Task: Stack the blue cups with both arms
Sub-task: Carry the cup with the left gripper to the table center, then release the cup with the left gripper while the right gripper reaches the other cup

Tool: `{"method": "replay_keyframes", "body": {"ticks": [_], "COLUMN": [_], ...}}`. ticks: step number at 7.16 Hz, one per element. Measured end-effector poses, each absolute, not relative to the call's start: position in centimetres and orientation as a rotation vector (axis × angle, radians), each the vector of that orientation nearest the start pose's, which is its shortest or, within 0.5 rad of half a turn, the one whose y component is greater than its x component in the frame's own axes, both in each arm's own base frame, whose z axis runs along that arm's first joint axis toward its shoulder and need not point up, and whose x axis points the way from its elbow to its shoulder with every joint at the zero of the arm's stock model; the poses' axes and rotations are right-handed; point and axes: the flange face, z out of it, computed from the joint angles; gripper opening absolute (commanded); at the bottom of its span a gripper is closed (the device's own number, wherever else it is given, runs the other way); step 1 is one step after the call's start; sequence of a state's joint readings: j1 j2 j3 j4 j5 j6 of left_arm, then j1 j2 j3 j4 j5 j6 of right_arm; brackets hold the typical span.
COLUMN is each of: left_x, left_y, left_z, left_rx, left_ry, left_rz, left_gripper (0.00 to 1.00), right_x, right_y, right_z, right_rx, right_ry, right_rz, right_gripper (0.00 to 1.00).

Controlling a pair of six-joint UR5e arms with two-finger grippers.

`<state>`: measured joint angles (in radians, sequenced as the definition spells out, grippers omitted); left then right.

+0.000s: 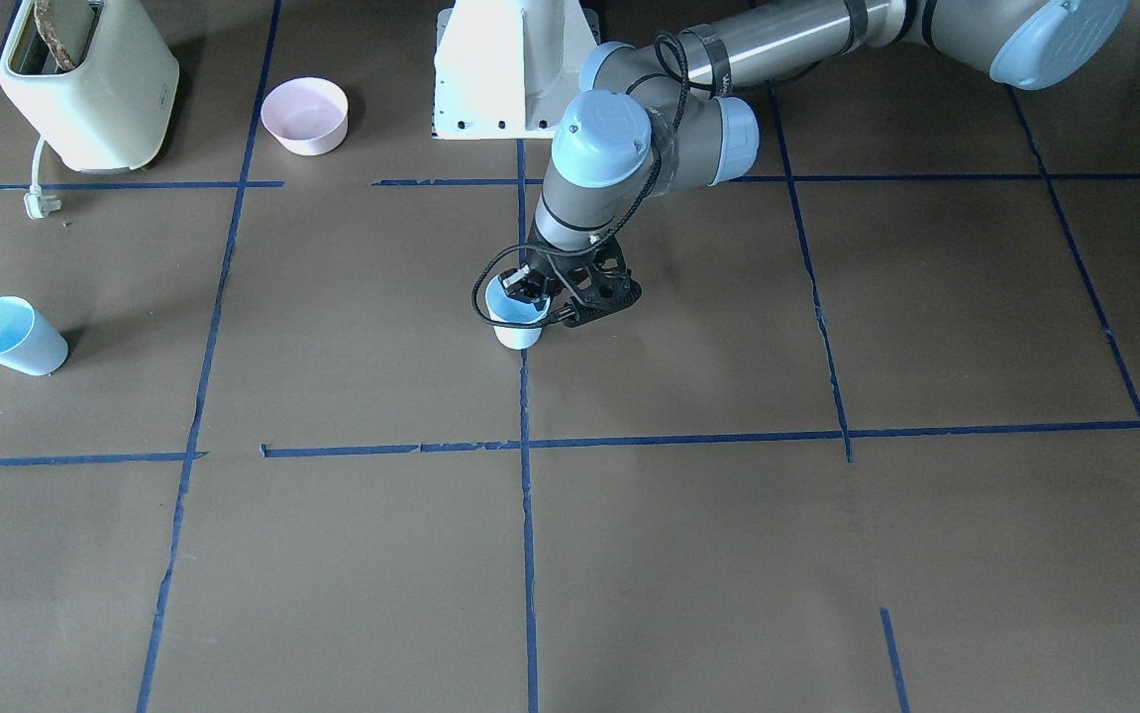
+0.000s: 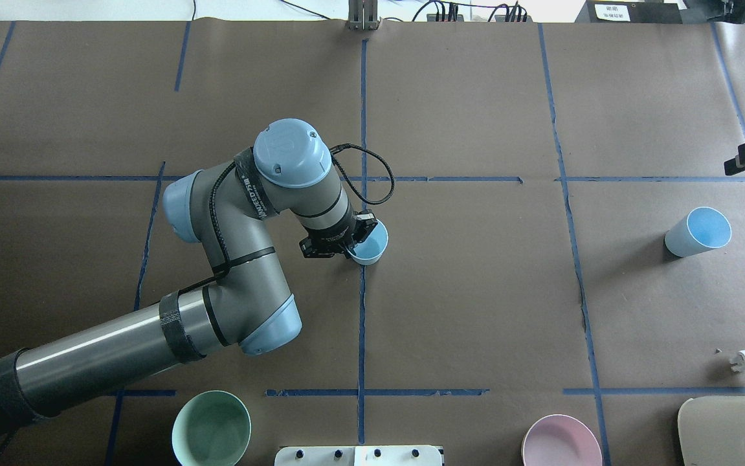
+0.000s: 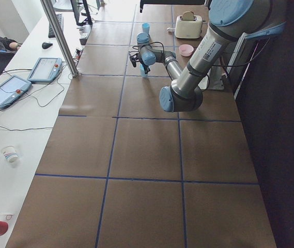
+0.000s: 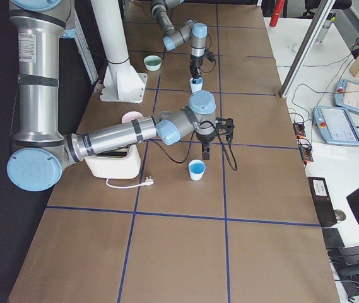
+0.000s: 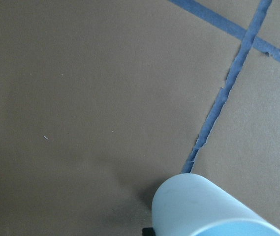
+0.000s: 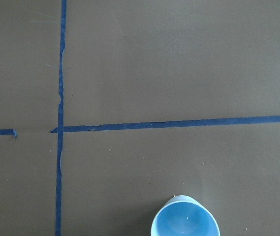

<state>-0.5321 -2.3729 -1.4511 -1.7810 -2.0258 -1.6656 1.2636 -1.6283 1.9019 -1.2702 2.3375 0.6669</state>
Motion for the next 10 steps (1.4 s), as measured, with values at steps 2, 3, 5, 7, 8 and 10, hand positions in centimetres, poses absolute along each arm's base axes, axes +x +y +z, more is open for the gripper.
{"method": "replay_keyframes", "body": {"ticks": [2, 3, 5, 7, 8, 10], "left_x": [58.8, 57.5, 51.7, 45.8, 44.5, 43.8], "left_y": [-45.2, -44.9, -45.0, -45.2, -45.4, -45.6], "left_z": [19.4, 18.9, 16.0, 15.0, 15.3, 15.6], "left_rx": [-0.222, -0.217, -0.24, -0.234, -0.228, -0.224], "left_ry": [0.951, 0.968, 1.0, 1.037, 1.041, 1.041], "left_rz": [-0.375, -0.371, -0.373, -0.381, -0.389, -0.395], "left_gripper": [1.0, 1.0, 1.0, 1.0, 1.0, 1.0], "right_x": [-8.3, -8.3, -8.9, -11.3, -12.1, -12.5], "right_y": [-47.3, -47.3, -47.0, -45.5, -44.7, -43.8], "right_z": [48.9, 49.4, 51.1, 54.1, 56.1, 60.9], "right_rx": [0.13, 0.124, 0.096, 0.068, 0.059, 0.047], "right_ry": [-0.911, -0.908, -0.889, -0.806, -0.771, -0.751], "right_rz": [0.116, 0.116, 0.114, 0.092, 0.082, 0.079], "right_gripper": [1.0, 1.0, 1.0, 1.0, 1.0, 0.99]}}
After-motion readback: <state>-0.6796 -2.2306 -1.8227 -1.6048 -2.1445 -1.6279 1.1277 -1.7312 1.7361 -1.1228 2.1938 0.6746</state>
